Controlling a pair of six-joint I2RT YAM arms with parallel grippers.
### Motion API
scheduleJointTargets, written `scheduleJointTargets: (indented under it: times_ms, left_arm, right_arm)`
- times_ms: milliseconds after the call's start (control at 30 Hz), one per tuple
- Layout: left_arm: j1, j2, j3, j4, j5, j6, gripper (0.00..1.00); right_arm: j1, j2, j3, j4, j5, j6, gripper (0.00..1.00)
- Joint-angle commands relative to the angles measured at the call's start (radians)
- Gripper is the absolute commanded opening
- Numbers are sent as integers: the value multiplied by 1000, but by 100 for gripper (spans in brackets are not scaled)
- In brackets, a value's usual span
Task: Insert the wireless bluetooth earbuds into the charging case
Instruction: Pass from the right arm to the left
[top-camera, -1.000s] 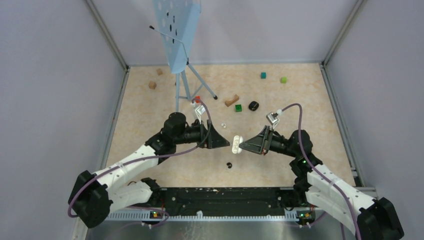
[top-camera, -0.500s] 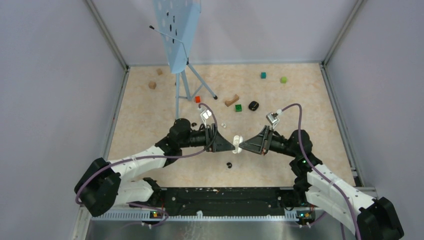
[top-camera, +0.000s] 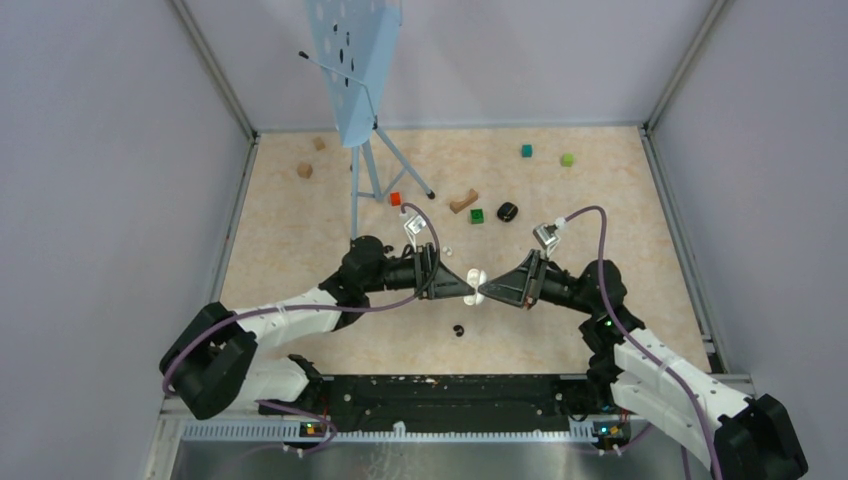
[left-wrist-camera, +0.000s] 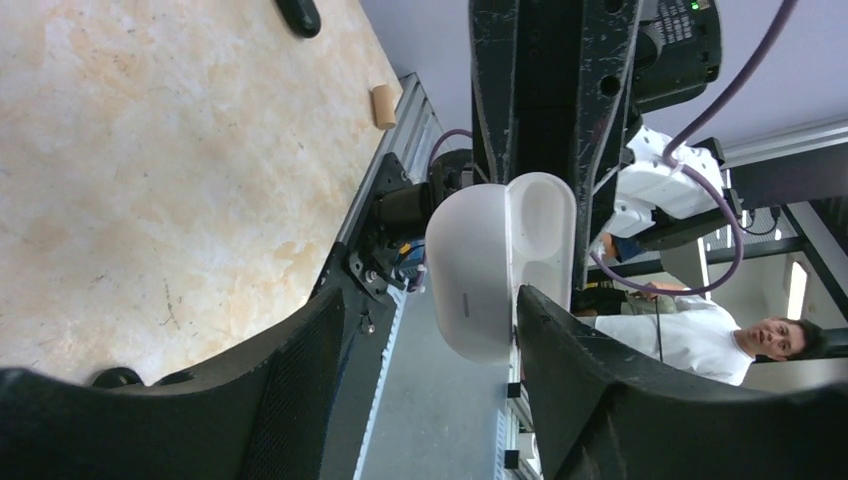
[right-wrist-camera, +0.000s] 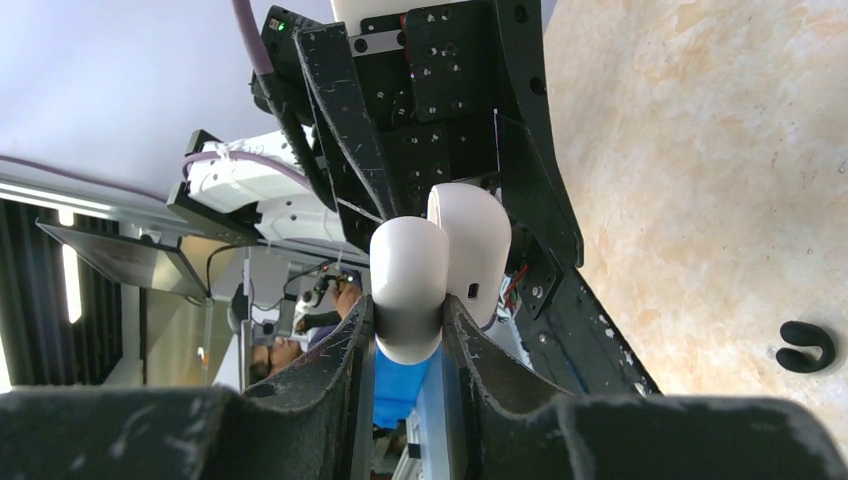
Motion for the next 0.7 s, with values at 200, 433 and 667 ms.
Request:
scheduleJointTargets:
  times_ms: [200, 433, 667]
  left_arm:
    - [-5, 16, 16, 193, 30, -80, 49]
    - [-5, 25, 8, 216, 28, -102, 31]
    - [-5, 4, 4, 167, 3, -72, 24]
  right_arm:
    - [8, -2, 8, 77, 2, 16, 0]
    - [7, 3, 16, 68, 5, 12, 5]
    - [7, -85, 24, -54, 83, -44, 64]
